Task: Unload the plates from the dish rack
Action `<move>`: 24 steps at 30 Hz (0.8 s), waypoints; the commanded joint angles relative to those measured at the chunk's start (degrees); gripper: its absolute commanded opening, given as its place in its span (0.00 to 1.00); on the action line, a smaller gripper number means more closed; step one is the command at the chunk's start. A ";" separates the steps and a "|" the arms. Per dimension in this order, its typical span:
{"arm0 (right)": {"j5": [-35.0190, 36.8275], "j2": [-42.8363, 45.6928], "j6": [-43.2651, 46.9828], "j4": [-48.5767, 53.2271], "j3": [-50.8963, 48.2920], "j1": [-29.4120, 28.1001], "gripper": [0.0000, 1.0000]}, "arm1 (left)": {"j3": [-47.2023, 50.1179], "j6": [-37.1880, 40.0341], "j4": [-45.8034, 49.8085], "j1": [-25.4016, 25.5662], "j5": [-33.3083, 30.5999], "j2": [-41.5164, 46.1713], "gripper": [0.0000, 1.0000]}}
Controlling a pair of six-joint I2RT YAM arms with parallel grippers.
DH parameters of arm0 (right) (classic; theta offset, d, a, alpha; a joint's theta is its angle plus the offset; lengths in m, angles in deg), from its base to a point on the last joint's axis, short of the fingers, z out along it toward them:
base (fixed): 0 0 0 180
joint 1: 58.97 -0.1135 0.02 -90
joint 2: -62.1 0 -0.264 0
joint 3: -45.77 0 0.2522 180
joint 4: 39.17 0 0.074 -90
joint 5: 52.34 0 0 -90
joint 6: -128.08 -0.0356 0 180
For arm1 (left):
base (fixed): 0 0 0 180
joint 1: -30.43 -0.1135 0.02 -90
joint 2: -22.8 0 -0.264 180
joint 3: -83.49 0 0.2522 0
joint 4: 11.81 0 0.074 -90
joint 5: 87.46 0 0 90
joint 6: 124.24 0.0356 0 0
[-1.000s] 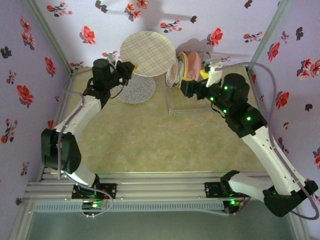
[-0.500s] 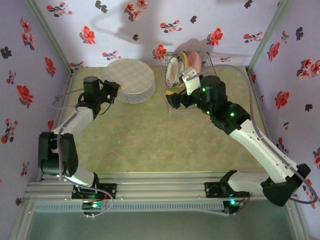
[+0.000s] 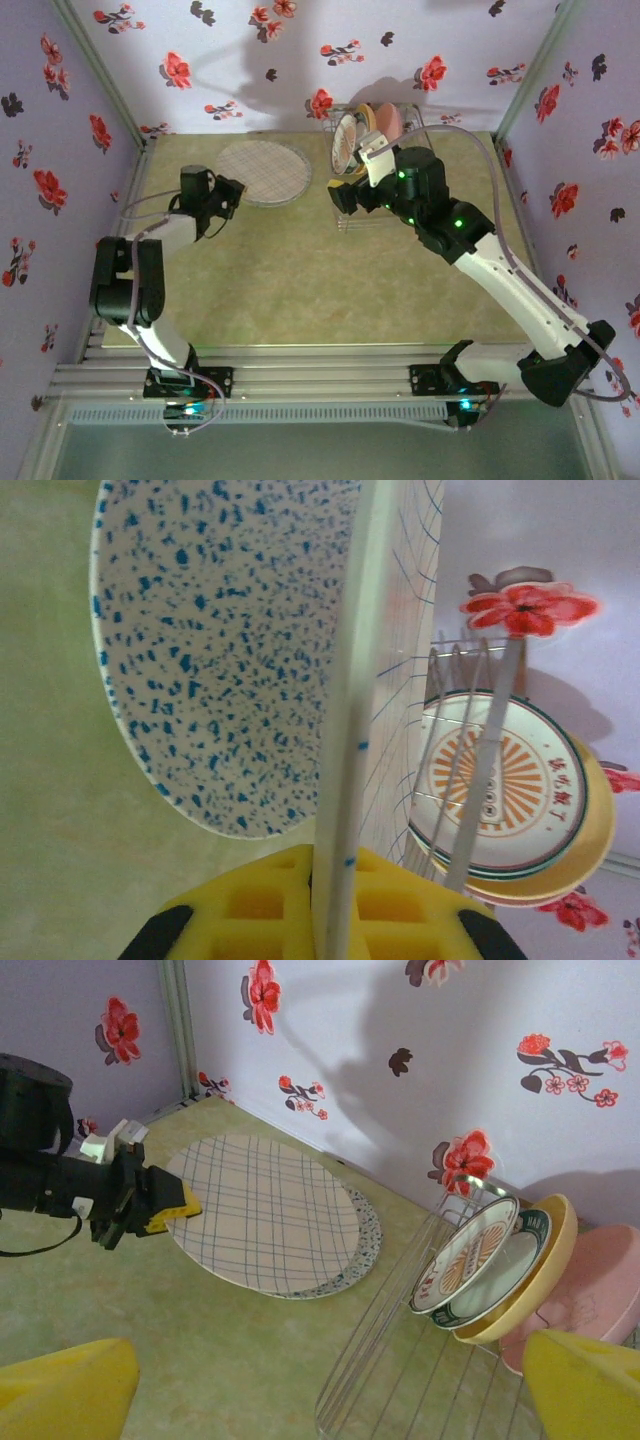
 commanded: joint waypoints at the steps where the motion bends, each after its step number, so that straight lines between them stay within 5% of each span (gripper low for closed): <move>1: 0.61 0.22 -0.89 -0.86 1.77 -0.44 0.99 | -1.71 1.45 -6.59 -0.37 0.24 -1.87 0.00; 24: 0.92 0.23 -2.42 -0.69 1.37 -0.48 0.99 | -5.90 1.44 -8.49 -0.65 2.18 -10.37 0.00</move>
